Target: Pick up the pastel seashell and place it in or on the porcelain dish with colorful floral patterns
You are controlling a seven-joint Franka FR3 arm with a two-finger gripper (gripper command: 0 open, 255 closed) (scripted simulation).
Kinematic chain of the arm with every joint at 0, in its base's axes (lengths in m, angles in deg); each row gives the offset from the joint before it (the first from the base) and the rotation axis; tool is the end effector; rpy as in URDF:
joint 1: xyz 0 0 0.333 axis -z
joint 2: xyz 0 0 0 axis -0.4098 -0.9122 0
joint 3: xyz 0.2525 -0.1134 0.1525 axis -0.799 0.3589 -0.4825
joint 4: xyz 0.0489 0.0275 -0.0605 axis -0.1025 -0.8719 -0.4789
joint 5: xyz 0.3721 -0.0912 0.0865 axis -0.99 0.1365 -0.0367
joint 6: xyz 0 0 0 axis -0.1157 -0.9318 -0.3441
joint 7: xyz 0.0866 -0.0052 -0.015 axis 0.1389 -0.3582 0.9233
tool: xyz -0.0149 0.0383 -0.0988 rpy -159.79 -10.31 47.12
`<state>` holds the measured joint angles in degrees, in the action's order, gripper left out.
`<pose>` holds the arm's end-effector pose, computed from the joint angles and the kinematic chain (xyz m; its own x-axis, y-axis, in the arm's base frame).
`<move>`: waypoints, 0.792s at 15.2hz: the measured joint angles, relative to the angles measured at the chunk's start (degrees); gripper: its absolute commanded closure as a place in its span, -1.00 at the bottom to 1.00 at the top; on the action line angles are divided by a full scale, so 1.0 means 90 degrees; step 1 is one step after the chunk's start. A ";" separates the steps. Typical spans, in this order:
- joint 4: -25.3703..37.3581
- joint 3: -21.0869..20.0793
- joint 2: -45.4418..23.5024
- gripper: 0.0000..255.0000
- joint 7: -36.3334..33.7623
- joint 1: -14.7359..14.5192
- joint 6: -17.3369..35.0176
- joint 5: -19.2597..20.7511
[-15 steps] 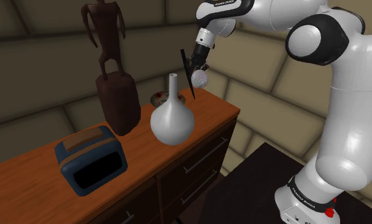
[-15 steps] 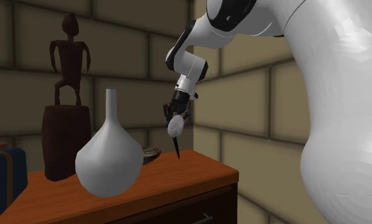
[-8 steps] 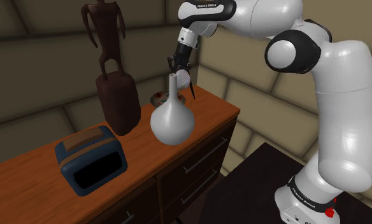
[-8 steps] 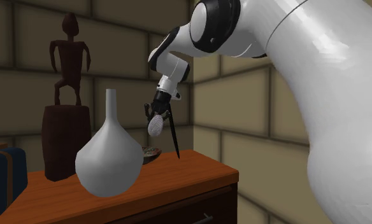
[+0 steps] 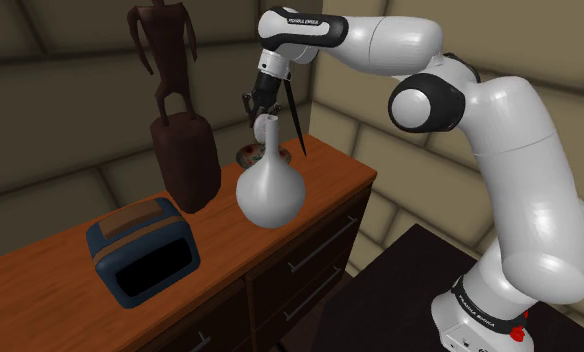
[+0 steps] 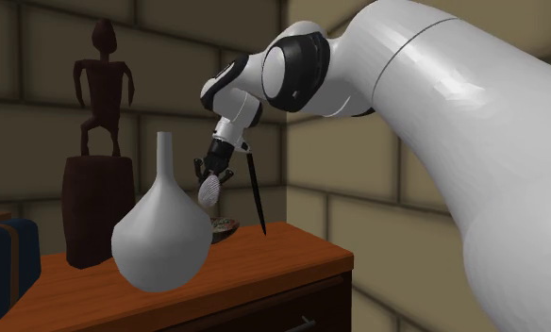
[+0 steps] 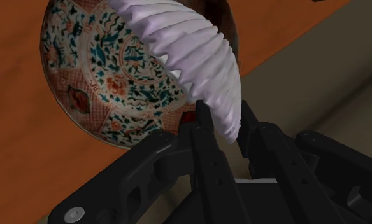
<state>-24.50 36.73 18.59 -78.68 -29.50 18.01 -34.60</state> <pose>0.7473 0.0827 0.4360 0.9011 -0.3772 -0.2140 -0.4307 -0.8363 -0.3392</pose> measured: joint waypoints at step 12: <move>-0.0819 0.0003 -0.0005 1.00 0.0318 -0.0057 0.0763 -0.0062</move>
<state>-31.86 36.76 18.54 -75.82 -30.02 24.87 -35.15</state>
